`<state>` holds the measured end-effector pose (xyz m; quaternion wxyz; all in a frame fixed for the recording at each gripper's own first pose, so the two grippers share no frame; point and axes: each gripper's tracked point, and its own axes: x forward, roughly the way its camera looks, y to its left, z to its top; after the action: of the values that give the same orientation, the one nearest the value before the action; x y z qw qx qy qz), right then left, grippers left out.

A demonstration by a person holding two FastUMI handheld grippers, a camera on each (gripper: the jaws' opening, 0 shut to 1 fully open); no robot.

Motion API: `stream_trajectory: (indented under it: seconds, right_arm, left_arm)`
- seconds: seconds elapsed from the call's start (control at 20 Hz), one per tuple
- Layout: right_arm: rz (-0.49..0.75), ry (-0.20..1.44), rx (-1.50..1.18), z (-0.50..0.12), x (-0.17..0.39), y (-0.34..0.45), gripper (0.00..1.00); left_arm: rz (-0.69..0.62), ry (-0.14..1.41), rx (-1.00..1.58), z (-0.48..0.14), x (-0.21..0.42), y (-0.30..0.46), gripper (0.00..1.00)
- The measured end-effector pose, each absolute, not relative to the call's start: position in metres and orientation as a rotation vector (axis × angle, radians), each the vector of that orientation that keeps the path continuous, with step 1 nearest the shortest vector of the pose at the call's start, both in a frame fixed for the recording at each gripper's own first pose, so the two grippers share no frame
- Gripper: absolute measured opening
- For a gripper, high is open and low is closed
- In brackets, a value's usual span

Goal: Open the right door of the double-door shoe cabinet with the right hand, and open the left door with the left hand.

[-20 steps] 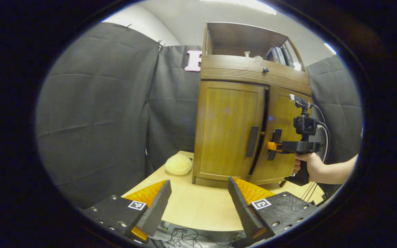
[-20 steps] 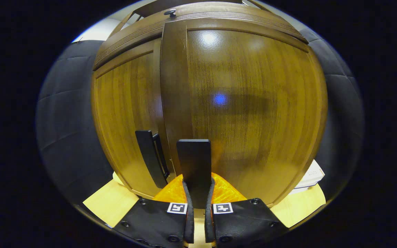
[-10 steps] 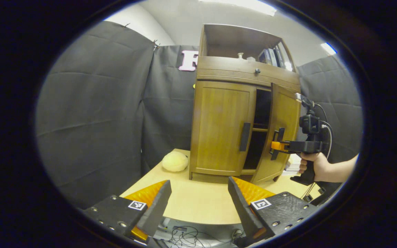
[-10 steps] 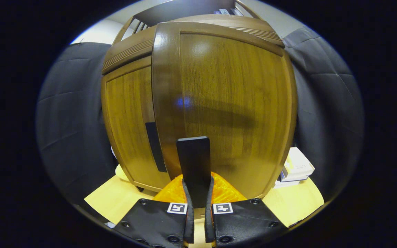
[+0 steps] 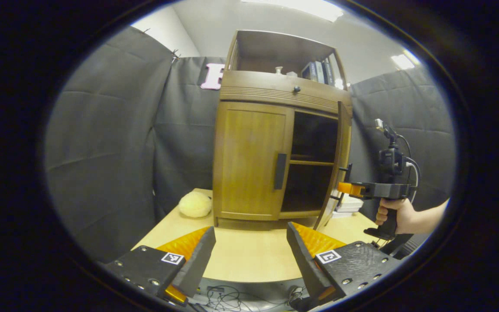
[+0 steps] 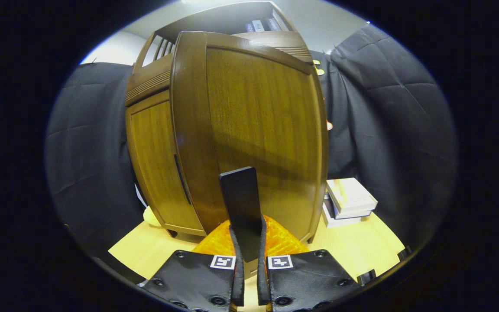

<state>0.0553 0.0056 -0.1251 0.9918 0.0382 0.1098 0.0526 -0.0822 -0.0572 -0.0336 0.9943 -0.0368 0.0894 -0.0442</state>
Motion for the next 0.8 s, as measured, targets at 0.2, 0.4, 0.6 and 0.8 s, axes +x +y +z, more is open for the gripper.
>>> stream_trajectory:
  seconds: [0.2,0.4,0.6,0.8]
  right_arm:
    - [0.073,0.224,0.075,-0.126,0.036,-0.026,0.13]
    - [0.093,0.228,0.089,-0.126,0.022,-0.059,0.13]
    - [0.141,0.241,0.104,-0.126,0.014,-0.091,0.16]
    - [0.181,0.253,0.117,-0.128,0.011,-0.127,0.09]
  left_arm:
    - [-0.176,0.177,-0.029,-0.04,-0.079,-0.082,0.95]
    - [-0.126,0.163,-0.055,-0.042,-0.079,-0.094,0.94]
    - [-0.077,0.165,-0.179,-0.036,-0.082,-0.118,0.95]
    - [0.0,0.168,-0.191,-0.034,-0.092,-0.136,0.94]
